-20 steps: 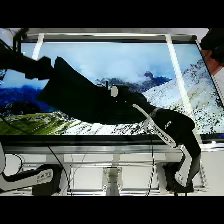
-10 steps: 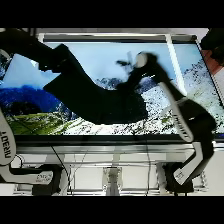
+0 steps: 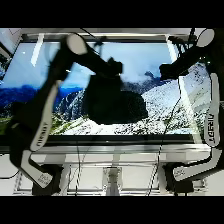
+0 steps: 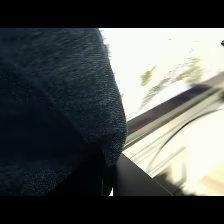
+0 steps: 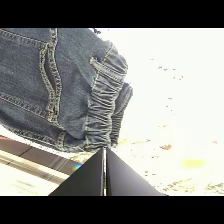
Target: Fold the clothes and pants, and hang the long-sleeved shirts on hangers.
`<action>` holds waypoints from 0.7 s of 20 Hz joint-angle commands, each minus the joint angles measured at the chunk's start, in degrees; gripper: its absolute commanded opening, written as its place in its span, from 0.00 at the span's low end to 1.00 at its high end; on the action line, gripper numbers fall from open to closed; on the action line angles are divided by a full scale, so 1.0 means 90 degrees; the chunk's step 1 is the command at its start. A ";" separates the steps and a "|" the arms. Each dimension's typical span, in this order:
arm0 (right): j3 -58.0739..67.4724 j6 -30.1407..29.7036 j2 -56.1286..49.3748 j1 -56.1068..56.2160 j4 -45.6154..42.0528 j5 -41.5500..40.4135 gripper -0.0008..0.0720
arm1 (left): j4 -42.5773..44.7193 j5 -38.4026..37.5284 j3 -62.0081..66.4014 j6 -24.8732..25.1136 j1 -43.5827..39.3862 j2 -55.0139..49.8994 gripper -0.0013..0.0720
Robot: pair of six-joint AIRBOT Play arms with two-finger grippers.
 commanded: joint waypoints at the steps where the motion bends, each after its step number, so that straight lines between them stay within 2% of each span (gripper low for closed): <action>1: 0.0007 -0.0083 0.0070 -0.0153 0.0185 0.0005 0.05 | -0.0901 0.2035 0.0010 -0.0090 -0.0831 -0.0787 0.05; 4: 0.0007 -0.0083 0.0070 -0.0153 0.0279 0.0010 0.05 | -0.1100 0.3480 0.0010 -0.0068 -0.1481 -0.1302 0.05; 6: 0.0007 -0.0083 0.0070 -0.0158 0.0277 0.0015 0.06 | -0.1282 0.4070 0.0007 -0.0063 -0.1739 -0.1608 0.08; 7: 0.0007 -0.0083 0.0070 -0.0155 0.0277 0.0015 0.13 | -0.1428 0.4155 0.0007 -0.0066 -0.1790 -0.1722 0.13; 8: 0.0007 -0.0083 0.0070 -0.0158 0.0277 0.0015 0.26 | -0.1622 0.4148 0.0007 -0.0066 -0.1802 -0.1814 0.21; 9: 0.0007 -0.0083 0.0070 -0.0158 0.0265 0.0010 0.31 | -0.1802 0.4153 0.0007 -0.0005 -0.1802 -0.1870 0.24; 10: 0.0010 -0.0083 0.0070 -0.0158 0.0219 0.0005 0.31 | -0.1953 0.4160 0.0007 0.0182 -0.1802 -0.1882 0.32; 14: 0.0010 -0.0078 0.0070 -0.0172 -0.0250 -0.0182 0.31 | -0.2684 0.4175 0.0010 0.0835 -0.1763 -0.1855 0.34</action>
